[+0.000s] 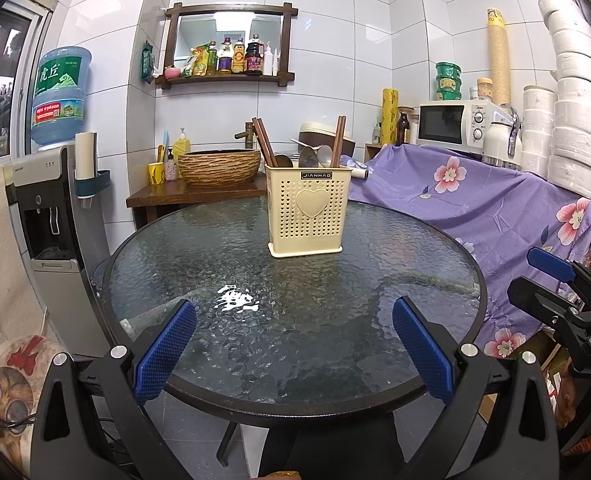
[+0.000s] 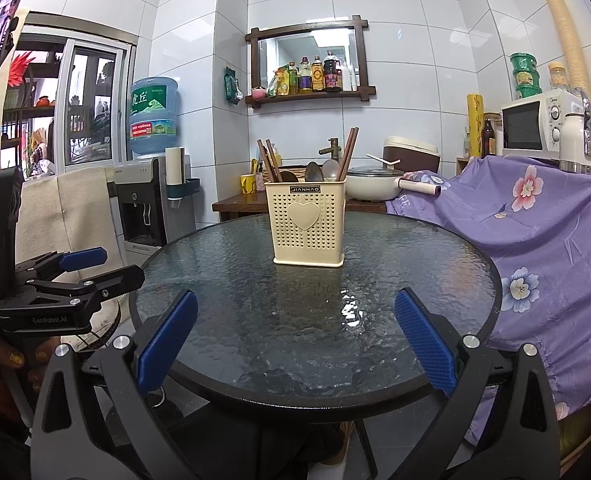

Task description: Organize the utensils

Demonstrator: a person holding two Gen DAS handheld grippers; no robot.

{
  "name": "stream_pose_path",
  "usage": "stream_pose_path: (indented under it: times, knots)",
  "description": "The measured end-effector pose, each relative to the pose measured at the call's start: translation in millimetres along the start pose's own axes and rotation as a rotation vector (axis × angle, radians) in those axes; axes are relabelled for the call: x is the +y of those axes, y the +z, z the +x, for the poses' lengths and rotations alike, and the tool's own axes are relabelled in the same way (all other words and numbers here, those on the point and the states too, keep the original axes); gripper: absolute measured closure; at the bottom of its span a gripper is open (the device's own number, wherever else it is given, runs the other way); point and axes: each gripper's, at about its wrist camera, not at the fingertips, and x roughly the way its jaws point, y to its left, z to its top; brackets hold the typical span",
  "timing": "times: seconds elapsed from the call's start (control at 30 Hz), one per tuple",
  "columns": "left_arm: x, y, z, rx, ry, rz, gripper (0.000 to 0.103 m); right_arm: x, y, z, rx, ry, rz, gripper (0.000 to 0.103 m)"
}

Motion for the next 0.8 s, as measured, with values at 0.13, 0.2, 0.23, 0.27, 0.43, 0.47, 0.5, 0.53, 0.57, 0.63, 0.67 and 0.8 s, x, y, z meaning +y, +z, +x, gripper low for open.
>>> stream_pose_path:
  times: [0.13,0.2,0.23,0.27,0.43,0.47,0.5,0.53,0.57,0.63,0.67,0.8]
  knots:
    - [-0.1,-0.1,0.1,0.000,0.000,0.000,0.006,0.3,0.1,0.1,0.000,0.000,0.000,0.006]
    - [-0.4,0.0,0.1,0.000,0.001,-0.001,0.006,0.4,0.2,0.0,0.000,0.000,0.000,0.006]
    - [0.0,0.0,0.1,0.000,0.000,-0.002,0.006,0.5,0.1,-0.1,0.000,0.000,0.000,0.006]
    - [-0.1,0.0,0.1,0.000,0.000,-0.002,0.006,0.6,0.0,-0.2,-0.001,-0.001,0.000,0.006]
    - [-0.2,-0.1,0.1,0.000,0.000,-0.001,0.006,0.7,-0.1,0.0,0.001,0.000,0.001,0.006]
    - [-0.2,-0.1,0.2,0.000,0.000,0.000,0.006,0.8,0.0,0.1,0.001,0.000,0.001,0.006]
    - [-0.3,-0.1,0.1,0.000,0.001,0.000,0.006,0.8,0.0,0.0,0.001,0.001,0.001,0.006]
    - [0.0,-0.1,0.1,0.001,-0.001,0.000,0.006,1.2,0.0,0.0,0.000,0.000,0.000,0.006]
    - [-0.2,0.0,0.0,0.001,-0.002,-0.001,0.006,2.1,-0.4,-0.1,0.000,0.001,-0.001,0.006]
    - [0.9,0.0,0.0,0.001,-0.005,-0.004,0.006,2.1,-0.4,0.1,0.001,0.001,-0.002,0.006]
    - [1.6,0.5,0.3,0.003,-0.009,-0.008,0.006,2.2,-0.3,0.8,0.002,0.002,-0.003,0.006]
    - [5.0,1.7,1.0,0.007,-0.010,-0.020,0.006,3.0,-2.2,0.8,0.005,0.008,-0.004,0.006]
